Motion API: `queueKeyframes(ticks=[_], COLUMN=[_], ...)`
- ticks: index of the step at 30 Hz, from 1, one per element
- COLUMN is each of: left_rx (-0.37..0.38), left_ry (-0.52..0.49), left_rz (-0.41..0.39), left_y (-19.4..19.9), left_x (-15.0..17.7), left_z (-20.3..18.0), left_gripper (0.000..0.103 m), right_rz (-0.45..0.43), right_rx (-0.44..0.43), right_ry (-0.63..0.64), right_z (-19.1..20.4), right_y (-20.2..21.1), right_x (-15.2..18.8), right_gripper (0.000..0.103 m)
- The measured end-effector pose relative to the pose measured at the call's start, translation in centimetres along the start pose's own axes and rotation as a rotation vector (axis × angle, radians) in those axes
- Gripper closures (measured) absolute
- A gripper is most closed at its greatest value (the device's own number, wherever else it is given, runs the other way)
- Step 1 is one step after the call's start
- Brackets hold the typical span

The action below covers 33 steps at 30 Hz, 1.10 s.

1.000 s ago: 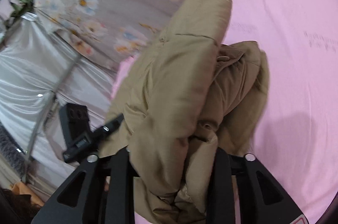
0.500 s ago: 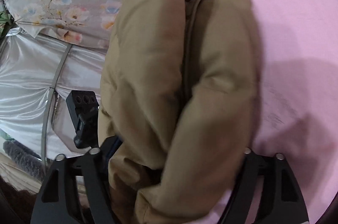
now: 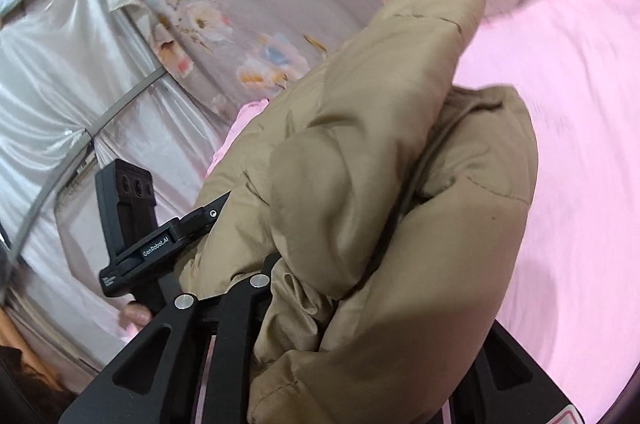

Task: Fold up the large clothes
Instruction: 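Lower the rolled khaki jacket onto the sheet and open both grippers, then grasp the jacket bundle with both grippers and fold it over once more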

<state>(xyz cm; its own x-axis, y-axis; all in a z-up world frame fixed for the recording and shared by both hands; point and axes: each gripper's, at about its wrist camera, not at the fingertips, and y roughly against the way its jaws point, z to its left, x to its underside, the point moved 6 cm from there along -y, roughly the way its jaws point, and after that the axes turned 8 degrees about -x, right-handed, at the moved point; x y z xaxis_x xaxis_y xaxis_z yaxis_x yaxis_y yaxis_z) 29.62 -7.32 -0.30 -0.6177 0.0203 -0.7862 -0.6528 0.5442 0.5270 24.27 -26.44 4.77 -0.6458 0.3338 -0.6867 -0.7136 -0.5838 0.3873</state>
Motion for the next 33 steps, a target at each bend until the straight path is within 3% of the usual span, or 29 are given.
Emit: queueKeyframes(ticks=[4,8,12,17,22,27,29,31,33], left_rx=[-0.006,-0.018,-0.028,-0.090,-0.080,-0.211,-0.320,-0.414,-0.577], left_ry=[-0.002,-0.005,0.010,0.005,0.062,-0.010,-0.044,-0.066,-0.096], left_rz=[-0.100,-0.134,-0.105,-0.018,0.040,0.061,0.057,0.062,0.065], left_y=[-0.2,-1.8,-5.6,-10.9,-12.2,-9.6,-7.4,-5.6,-4.0], left_x=[-4.3,-6.7,-7.1,-4.6,-3.1,-2.7,-2.9,-3.3,-4.1], left_z=[1.6,3.5,6.3,9.6,12.1,11.7,11.8,11.9,11.9], left_gripper=[0.041,0.041,0.041,0.040,0.030,0.022,0.014,0.013,0.013], right_rz=[-0.056,-0.065,-0.038,0.047,0.077,0.137,0.136,0.111,0.064], right_rx=[0.001,0.002,0.013,0.036,0.031,0.115,0.170,0.234,0.305], right_ry=[0.102,0.135,0.101,0.011,-0.107,-0.167,-0.161,-0.132,-0.065], right_z=[0.7,-0.1,-2.5,-7.4,-10.3,-10.6,-10.1,-9.2,-7.3], right_y=[-2.1,-5.4,-9.4,-14.5,-15.3,-12.0,-9.5,-7.2,-5.6], right_x=[-3.9,-6.5,-7.5,-5.3,-4.0,-2.5,-2.3,-2.8,-4.1], right_gripper=[0.083,0.083,0.082,0.081,0.067,0.045,0.040,0.040,0.044])
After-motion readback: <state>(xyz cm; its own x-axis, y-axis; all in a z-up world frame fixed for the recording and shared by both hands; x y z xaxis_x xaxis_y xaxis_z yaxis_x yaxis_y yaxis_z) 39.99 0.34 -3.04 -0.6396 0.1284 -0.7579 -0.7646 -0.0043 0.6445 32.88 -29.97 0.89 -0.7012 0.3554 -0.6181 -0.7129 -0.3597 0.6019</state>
